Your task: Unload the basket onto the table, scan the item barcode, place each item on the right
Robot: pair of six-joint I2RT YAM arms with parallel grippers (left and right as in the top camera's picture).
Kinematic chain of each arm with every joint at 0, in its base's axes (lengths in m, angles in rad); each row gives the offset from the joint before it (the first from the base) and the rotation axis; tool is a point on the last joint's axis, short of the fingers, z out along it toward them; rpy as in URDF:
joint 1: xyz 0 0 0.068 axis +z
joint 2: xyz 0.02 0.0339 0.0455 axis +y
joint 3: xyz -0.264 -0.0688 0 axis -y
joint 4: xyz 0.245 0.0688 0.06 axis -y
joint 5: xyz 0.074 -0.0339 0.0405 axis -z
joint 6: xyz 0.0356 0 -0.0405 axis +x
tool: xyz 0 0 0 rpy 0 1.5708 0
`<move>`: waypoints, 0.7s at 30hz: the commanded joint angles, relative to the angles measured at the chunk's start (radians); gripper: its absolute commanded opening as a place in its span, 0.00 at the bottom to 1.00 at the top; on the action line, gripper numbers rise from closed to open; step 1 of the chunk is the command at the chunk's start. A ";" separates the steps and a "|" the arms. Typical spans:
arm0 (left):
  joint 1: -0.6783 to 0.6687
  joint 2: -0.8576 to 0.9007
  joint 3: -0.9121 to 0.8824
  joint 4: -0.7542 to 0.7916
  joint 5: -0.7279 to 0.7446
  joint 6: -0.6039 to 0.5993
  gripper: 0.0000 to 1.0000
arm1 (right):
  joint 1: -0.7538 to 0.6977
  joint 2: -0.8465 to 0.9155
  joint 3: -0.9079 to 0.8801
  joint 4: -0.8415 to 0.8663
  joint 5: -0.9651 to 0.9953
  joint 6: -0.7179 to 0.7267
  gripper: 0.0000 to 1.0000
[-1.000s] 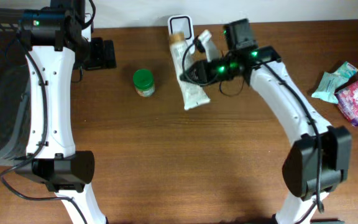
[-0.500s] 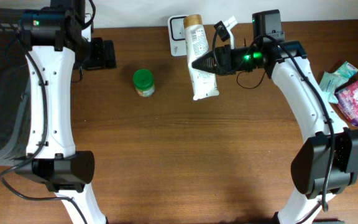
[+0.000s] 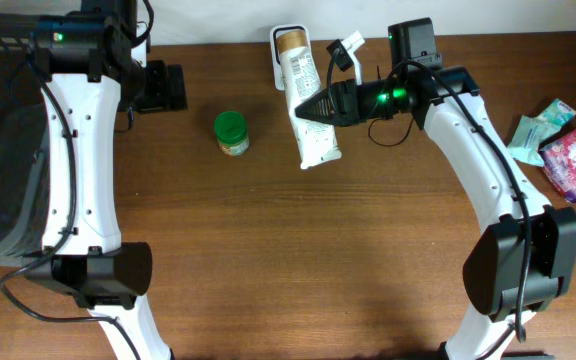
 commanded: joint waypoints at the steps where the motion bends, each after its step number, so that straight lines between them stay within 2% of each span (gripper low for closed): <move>1: -0.001 0.002 -0.001 -0.002 -0.005 -0.009 0.99 | -0.003 -0.031 0.021 0.010 -0.036 -0.019 0.04; 21: -0.001 0.002 -0.001 -0.001 -0.005 -0.009 0.99 | -0.001 -0.031 0.021 0.006 -0.013 -0.019 0.04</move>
